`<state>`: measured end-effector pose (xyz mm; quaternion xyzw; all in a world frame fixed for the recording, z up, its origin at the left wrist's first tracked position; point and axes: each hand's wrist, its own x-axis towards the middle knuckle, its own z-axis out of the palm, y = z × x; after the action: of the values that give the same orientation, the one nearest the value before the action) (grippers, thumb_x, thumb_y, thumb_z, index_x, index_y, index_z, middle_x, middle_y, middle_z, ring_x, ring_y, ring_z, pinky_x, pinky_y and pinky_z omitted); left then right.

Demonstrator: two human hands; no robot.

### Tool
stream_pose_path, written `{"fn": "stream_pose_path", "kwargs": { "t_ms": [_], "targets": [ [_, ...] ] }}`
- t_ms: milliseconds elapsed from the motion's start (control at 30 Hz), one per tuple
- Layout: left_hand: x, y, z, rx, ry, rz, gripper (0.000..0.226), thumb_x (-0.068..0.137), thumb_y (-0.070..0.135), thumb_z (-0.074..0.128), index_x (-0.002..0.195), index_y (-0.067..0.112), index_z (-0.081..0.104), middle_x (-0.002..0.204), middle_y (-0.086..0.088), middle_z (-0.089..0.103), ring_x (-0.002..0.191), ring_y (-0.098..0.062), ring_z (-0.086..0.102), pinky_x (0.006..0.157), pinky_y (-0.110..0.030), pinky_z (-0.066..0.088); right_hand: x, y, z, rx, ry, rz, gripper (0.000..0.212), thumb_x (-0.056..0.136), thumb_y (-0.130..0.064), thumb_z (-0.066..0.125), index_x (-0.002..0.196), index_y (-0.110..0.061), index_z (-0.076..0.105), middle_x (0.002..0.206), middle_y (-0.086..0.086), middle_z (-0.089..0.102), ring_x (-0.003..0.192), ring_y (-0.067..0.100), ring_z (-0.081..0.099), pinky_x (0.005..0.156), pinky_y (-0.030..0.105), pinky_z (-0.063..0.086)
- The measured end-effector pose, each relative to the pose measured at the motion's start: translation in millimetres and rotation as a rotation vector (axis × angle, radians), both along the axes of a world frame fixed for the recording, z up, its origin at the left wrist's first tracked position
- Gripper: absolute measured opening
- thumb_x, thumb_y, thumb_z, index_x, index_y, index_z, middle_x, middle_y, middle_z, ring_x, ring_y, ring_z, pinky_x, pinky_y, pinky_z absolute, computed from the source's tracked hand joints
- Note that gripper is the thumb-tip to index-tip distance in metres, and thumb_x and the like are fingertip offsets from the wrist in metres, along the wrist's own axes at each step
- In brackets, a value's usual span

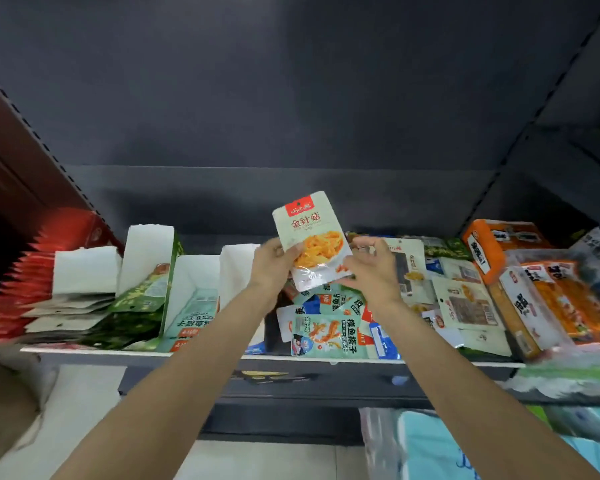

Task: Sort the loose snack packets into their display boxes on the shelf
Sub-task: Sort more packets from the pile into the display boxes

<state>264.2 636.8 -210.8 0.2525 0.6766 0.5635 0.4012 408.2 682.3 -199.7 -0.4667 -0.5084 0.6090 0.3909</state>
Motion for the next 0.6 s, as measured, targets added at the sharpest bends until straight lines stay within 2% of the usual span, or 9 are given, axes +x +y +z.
{"fn": "stream_pose_path", "kwargs": {
  "t_ms": [100,167,200,300,367,500,567,600],
  "targets": [
    [-34,-29,17,0.092,0.104,-0.072,0.019,0.09,0.011,0.061,0.109,0.011,0.059,0.11,-0.002,0.066,0.088,-0.013,0.066,0.069,-0.023,0.056,-29,-18,6,0.027,-0.101,0.114,0.019,0.088,-0.015,0.065,0.1,-0.026,0.056,0.097,-0.007,0.064,0.092,0.014,0.064,0.075,0.037,0.058],
    [-62,-53,25,0.135,0.194,-0.103,0.018,0.089,0.01,0.062,0.106,0.014,0.059,0.107,-0.001,0.067,0.086,-0.009,0.066,0.069,-0.018,0.056,-57,-37,12,0.121,-0.159,0.198,0.013,0.089,-0.019,0.063,0.101,-0.021,0.065,0.104,-0.002,0.069,0.097,0.018,0.066,0.084,0.04,0.056],
    [-78,-65,29,0.152,0.232,-0.105,0.018,0.089,0.009,0.062,0.106,0.014,0.059,0.106,-0.001,0.068,0.089,-0.01,0.066,0.071,-0.019,0.056,-72,-47,16,0.172,-0.175,0.225,0.017,0.089,-0.017,0.062,0.105,-0.015,0.067,0.107,0.003,0.07,0.097,0.019,0.067,0.086,0.04,0.055],
    [-133,-103,39,0.205,0.287,-0.092,0.016,0.089,0.006,0.061,0.104,0.01,0.06,0.103,-0.002,0.069,0.092,-0.013,0.067,0.076,-0.023,0.057,-123,-80,22,0.215,-0.182,0.273,0.021,0.088,-0.012,0.063,0.107,-0.005,0.069,0.106,0.009,0.071,0.099,0.026,0.067,0.086,0.047,0.053],
    [-169,-130,43,0.23,0.333,-0.082,0.015,0.089,0.005,0.061,0.102,0.011,0.061,0.099,0.002,0.069,0.09,-0.009,0.066,0.073,-0.018,0.055,-160,-103,24,0.194,-0.18,0.291,0.02,0.087,-0.01,0.065,0.104,-0.001,0.069,0.103,0.011,0.071,0.1,0.031,0.066,0.084,0.048,0.054],
    [-236,-180,43,0.257,0.431,-0.046,0.015,0.088,0.006,0.062,0.102,0.014,0.061,0.095,0.012,0.067,0.088,0.001,0.064,0.073,-0.011,0.051,-230,-144,16,0.228,-0.195,0.316,0.02,0.086,-0.014,0.067,0.097,0.002,0.07,0.102,0.012,0.071,0.097,0.033,0.066,0.08,0.05,0.056],
    [-264,-198,41,0.261,0.467,-0.024,0.016,0.088,0.007,0.063,0.102,0.014,0.062,0.096,0.011,0.067,0.086,0.003,0.064,0.075,-0.011,0.05,-260,-160,12,0.273,-0.225,0.305,0.023,0.085,-0.018,0.068,0.093,0.004,0.07,0.1,0.015,0.071,0.096,0.038,0.064,0.079,0.055,0.054],
    [-276,-205,40,0.26,0.479,-0.009,0.016,0.087,0.006,0.063,0.101,0.014,0.063,0.096,0.009,0.068,0.086,0.003,0.064,0.077,-0.012,0.05,-273,-166,10,0.301,-0.246,0.297,0.024,0.085,-0.02,0.068,0.091,0.003,0.07,0.099,0.016,0.071,0.094,0.039,0.064,0.08,0.053,0.054]
  ]
}}
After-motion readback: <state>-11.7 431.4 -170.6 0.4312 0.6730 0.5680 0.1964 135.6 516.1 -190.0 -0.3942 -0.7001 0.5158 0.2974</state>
